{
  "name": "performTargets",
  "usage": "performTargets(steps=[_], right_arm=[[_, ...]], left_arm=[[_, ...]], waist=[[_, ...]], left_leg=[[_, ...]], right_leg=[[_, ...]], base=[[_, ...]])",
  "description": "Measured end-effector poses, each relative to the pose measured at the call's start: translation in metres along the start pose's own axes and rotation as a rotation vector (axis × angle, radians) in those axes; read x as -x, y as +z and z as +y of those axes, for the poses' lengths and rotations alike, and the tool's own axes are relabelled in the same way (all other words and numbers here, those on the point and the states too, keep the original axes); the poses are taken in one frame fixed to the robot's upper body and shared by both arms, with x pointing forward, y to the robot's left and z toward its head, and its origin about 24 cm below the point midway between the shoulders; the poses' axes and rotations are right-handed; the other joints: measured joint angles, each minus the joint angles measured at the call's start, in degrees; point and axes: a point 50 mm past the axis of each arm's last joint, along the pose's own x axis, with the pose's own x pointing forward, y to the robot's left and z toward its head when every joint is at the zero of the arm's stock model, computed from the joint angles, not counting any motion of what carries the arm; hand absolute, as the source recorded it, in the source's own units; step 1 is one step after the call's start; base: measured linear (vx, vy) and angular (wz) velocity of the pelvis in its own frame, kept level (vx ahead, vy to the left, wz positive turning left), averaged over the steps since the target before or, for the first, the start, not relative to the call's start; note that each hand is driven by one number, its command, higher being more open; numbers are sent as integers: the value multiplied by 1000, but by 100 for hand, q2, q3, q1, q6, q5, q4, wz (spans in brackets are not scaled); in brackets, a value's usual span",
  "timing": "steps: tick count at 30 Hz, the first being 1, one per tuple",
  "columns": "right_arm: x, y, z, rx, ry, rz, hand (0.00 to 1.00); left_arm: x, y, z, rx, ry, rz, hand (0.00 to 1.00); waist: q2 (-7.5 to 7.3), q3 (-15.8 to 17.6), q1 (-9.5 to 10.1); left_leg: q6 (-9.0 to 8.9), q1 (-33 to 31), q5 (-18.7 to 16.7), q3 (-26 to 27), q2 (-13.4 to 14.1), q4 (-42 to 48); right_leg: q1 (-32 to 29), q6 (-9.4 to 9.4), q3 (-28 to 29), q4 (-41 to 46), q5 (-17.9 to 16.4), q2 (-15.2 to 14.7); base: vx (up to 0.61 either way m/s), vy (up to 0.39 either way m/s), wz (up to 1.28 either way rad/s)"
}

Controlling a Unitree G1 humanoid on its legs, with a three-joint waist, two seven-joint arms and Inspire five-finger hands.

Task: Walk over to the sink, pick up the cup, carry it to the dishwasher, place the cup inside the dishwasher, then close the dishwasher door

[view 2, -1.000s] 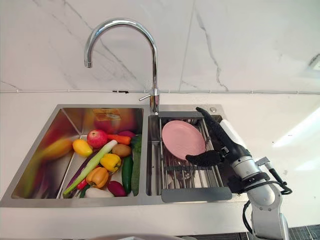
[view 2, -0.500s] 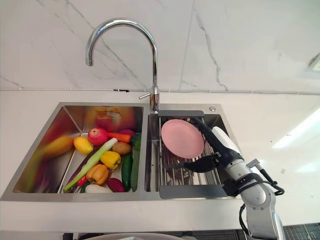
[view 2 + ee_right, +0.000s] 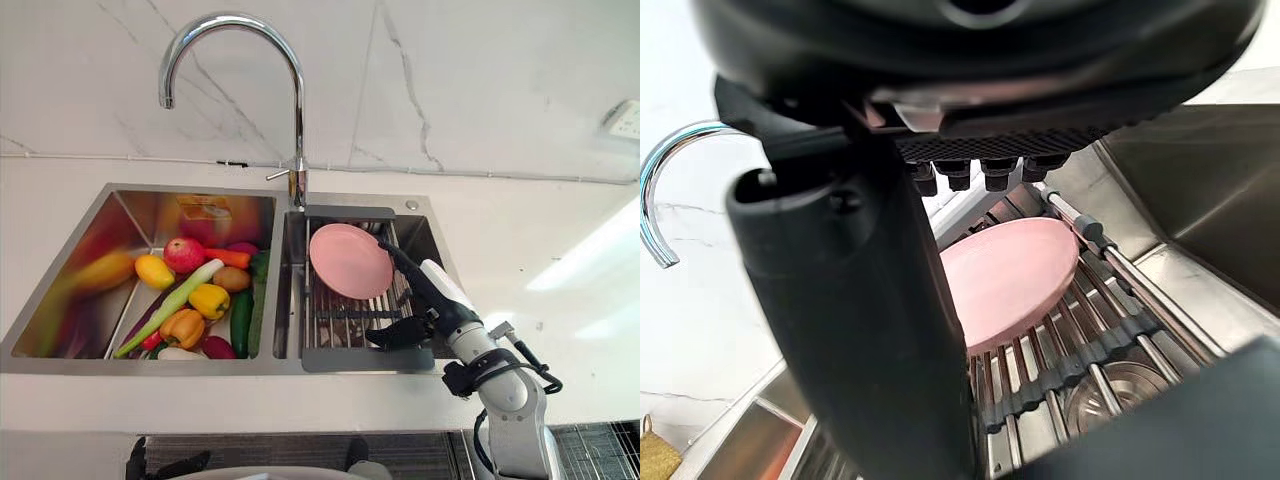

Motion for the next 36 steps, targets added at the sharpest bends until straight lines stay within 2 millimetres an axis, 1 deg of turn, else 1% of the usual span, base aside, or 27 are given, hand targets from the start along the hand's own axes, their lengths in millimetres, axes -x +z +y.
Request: performTargets(steps=[4, 7, 11, 16, 22, 28, 32, 36], right_arm=[[0, 4, -1, 53, -11, -9, 100], [1, 8, -2, 81, -28, -24, 100], [1, 13, -4, 104, -57, -40, 100], [0, 15, -3, 136, -87, -41, 100], [1, 30, -6, 182, -143, -98, 100], [-3, 36, 3, 175, -133, -127, 100], [-5, 39, 9, 187, -117, -136, 100], [-7, 43, 16, 181, -88, -156, 100]], left_arm=[[-1, 2, 0, 2, 2, -4, 100], [-2, 7, 0, 8, 4, -22, 100], [-2, 8, -2, 13, 1, -26, 100], [-3, 10, -3, 15, 0, -30, 100], [-4, 14, -6, 22, -5, -36, 100], [-4, 17, -9, 30, -8, -32, 100], [-4, 20, -13, 43, -12, -44, 100], [-2, 19, -16, 49, -19, -36, 100]], waist=[[-24, 85, 71], [-39, 142, 90], [-44, 155, 93], [-43, 161, 96], [-37, 294, 105], [-30, 328, 117], [-19, 336, 167], [-16, 343, 204]], left_leg=[[-16, 14, 15, 23, 7, -47], [-18, 12, 14, 23, 9, -45], [-17, -22, 14, 36, 8, -34], [-16, -31, 15, 35, -8, -34], [-12, -31, 17, 28, -43, -35], [-8, -45, 20, 7, -50, -34], [-3, -54, 23, -8, -53, -33], [4, -75, 27, -42, -57, -33]], right_leg=[[-25, -33, 39, -3, 46, 12], [-26, 1, 43, -3, 93, 14], [-66, 3, 64, -2, 126, 1], [-74, 8, 63, 23, 131, -6], [-73, 20, 61, 24, 139, -28], [-73, 22, 44, 23, 141, -39], [-73, 22, 29, 23, 141, -42], [-72, 22, -6, 23, 141, -51]], base=[[-77, -34, -4], [-42, -20, -1], [-8, -3, 0], [0, 0, 0], [-24, -4, 0], [-16, -5, 1], [0, 0, 0], [0, 0, 4]])
